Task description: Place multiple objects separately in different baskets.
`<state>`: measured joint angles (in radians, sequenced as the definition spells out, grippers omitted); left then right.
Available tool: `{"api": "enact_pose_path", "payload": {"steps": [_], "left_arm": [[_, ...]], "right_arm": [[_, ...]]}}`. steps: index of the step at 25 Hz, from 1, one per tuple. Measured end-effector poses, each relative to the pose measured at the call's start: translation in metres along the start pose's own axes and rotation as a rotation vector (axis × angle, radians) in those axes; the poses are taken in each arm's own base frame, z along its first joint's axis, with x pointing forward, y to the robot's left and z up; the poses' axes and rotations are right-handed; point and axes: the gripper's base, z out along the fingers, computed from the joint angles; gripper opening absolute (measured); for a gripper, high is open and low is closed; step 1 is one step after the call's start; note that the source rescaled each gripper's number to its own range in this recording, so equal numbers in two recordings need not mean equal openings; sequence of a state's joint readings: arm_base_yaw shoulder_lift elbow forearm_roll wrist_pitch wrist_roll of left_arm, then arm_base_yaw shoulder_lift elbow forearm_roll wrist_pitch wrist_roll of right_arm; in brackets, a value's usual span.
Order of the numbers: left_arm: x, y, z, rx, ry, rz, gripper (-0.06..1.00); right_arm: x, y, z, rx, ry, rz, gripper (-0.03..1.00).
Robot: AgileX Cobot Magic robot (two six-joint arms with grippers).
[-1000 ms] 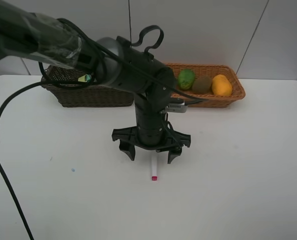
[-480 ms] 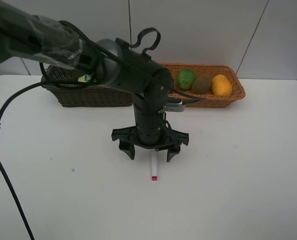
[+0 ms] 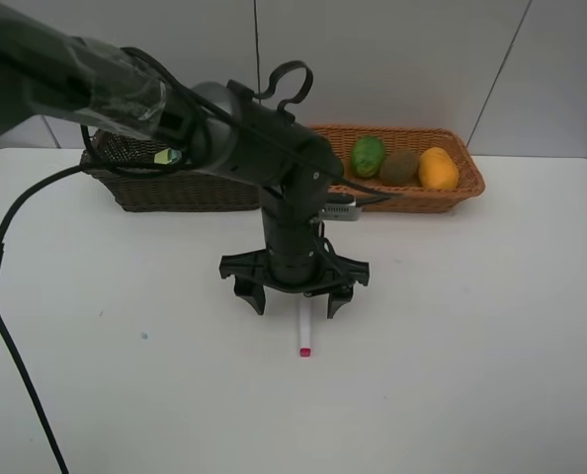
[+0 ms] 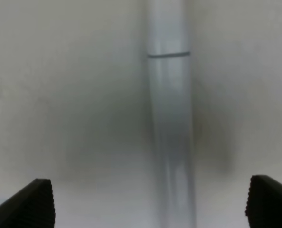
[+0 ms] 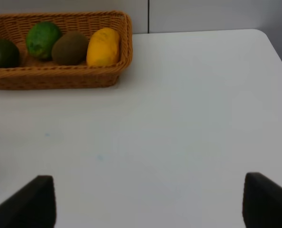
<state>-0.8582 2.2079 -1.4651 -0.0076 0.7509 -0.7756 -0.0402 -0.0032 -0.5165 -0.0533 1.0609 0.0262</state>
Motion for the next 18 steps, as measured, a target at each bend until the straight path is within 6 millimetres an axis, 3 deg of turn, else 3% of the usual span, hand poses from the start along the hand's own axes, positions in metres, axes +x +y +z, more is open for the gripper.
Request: {"api": "enact_pose_path", "payload": {"steps": [18], "left_arm": [[0.0011,0.0009,0.0101,-0.006,0.013,-0.002,1.00]], "right_arm": [[0.0000,0.0000,0.0000,0.000,0.000,0.000,0.98]]}}
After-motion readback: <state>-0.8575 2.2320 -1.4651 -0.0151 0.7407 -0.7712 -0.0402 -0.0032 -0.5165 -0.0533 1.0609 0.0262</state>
